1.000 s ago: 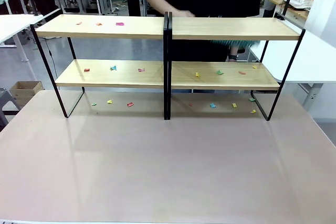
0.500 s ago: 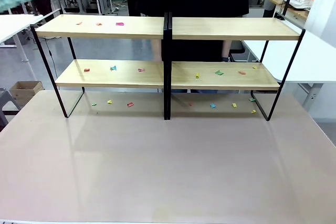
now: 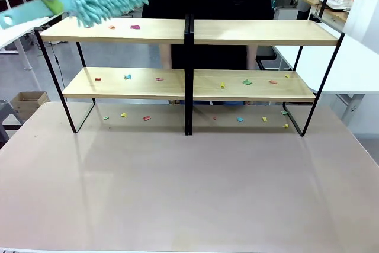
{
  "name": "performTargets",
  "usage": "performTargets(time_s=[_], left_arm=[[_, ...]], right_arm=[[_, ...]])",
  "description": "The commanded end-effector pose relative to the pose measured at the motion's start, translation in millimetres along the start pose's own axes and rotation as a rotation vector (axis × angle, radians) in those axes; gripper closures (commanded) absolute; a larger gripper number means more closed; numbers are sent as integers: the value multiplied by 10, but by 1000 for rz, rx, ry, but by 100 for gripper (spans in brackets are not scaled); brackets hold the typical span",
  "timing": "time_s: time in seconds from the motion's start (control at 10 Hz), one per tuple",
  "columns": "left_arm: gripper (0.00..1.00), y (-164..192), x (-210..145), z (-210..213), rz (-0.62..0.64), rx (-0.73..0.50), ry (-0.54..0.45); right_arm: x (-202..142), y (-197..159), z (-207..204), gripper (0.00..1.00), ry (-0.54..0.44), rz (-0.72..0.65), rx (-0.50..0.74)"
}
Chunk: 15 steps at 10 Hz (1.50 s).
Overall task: Clean the shelves.
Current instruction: Clean a randomly selected level of the Shelf with the Duster.
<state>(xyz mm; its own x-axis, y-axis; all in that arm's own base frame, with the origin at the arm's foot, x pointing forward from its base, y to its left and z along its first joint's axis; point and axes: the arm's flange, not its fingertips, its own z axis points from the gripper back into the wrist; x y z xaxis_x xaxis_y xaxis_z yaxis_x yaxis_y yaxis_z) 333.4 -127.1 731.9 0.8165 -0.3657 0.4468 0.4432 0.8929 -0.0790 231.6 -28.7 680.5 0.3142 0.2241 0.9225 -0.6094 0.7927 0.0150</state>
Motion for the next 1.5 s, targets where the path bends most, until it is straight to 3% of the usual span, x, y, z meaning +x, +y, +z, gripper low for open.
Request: performTargets(time_s=[0.0,0.2,0.4,0.7,1.0,1.2,1.4], left_arm=[[87,-89,65,-269,-3,58,28],[87,-156,86,-505,-29,111,68],[87,1,46,-587,-1,157,78],[87,401,-74,-585,112,212,60],[87,1183,-192,-474,326,354,50],[87,1570,-338,-214,411,395,-76],[87,1549,-472,19,350,270,-191]], right_arm=[[2,3,-7,0,-2,0,2],[2,3,-7,0,-2,0,2],[2,3,-7,0,-2,0,2],[2,3,-7,0,-2,0,2],[2,3,-7,0,-2,0,2],[2,3,-7,0,-2,0,2],[2,3,-7,0,-2,0,2]])
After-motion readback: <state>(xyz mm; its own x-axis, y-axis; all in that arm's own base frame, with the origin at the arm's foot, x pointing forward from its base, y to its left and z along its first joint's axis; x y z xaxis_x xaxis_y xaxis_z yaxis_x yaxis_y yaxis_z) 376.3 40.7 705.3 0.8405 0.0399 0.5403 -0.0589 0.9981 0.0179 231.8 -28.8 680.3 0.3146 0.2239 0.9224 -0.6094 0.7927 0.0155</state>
